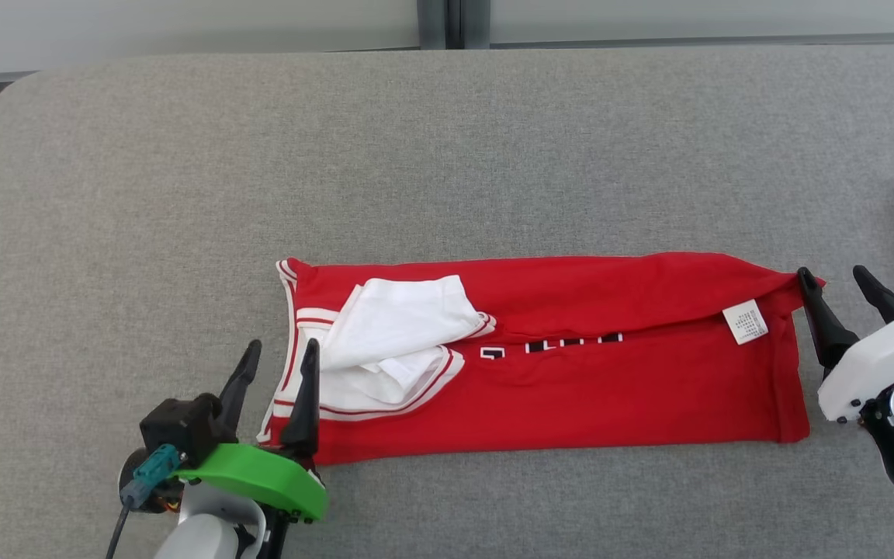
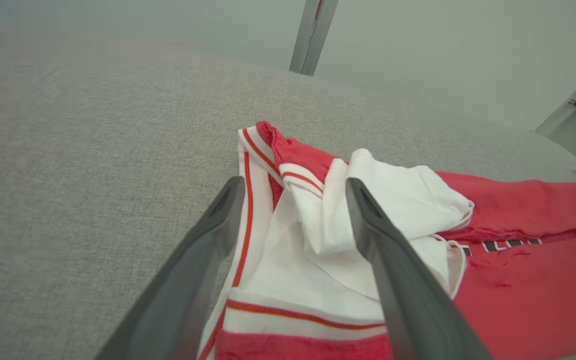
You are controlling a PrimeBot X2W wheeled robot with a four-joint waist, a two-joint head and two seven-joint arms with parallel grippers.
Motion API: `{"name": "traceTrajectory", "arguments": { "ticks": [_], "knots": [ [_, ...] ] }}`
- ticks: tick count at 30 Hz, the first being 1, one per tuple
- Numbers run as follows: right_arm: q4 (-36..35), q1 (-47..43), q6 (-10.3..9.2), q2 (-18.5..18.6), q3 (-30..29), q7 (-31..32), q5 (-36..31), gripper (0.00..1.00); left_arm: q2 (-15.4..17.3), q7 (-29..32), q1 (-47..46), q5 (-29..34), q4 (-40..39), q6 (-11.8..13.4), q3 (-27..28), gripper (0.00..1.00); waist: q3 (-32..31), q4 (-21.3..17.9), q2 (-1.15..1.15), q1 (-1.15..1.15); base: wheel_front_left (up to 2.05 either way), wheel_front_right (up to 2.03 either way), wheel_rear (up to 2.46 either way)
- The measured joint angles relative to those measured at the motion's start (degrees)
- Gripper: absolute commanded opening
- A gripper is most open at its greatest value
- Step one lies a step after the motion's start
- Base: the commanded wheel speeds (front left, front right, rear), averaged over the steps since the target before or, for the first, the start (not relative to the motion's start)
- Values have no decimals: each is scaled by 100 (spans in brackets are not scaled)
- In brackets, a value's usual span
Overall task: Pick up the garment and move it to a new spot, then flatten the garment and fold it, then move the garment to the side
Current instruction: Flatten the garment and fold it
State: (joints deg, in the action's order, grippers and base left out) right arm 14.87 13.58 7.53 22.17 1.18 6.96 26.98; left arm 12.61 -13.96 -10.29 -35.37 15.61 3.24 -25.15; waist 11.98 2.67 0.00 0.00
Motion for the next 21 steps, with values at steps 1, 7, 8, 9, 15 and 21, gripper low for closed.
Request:
{"name": "traceTrajectory", "arguments": {
  "ticks": [1,7,8,9,15,21],
  "knots": [
    [-98,-71,0,-74,-88,-3,-3,100,-1,-59,-1,103,0,-40,74,100,-35,8,0,0,0,0,0],
    [-382,-390,-1,-604,-505,-19,-59,100,-401,-108,95,1071,-679,-314,1099,100,-238,40,0,0,0,0,0],
    [-375,-405,-1,-686,-538,19,-81,100,-492,-108,170,1295,-878,-438,1265,100,-271,39,0,0,0,0,0],
    [-366,-406,-1,-749,-577,35,-93,100,-564,-109,214,1491,-1004,-532,1412,100,-296,36,0,0,0,0,0],
    [-41,-366,-1,-1115,-780,207,-204,100,-882,-118,561,2005,-1125,-844,2112,100,-425,-41,0,0,0,0,0],
    [263,53,-2,-1292,-1087,266,-434,100,-955,-118,625,2186,-1059,-973,2376,100,-440,-81,0,0,0,0,0]
  ]
}}
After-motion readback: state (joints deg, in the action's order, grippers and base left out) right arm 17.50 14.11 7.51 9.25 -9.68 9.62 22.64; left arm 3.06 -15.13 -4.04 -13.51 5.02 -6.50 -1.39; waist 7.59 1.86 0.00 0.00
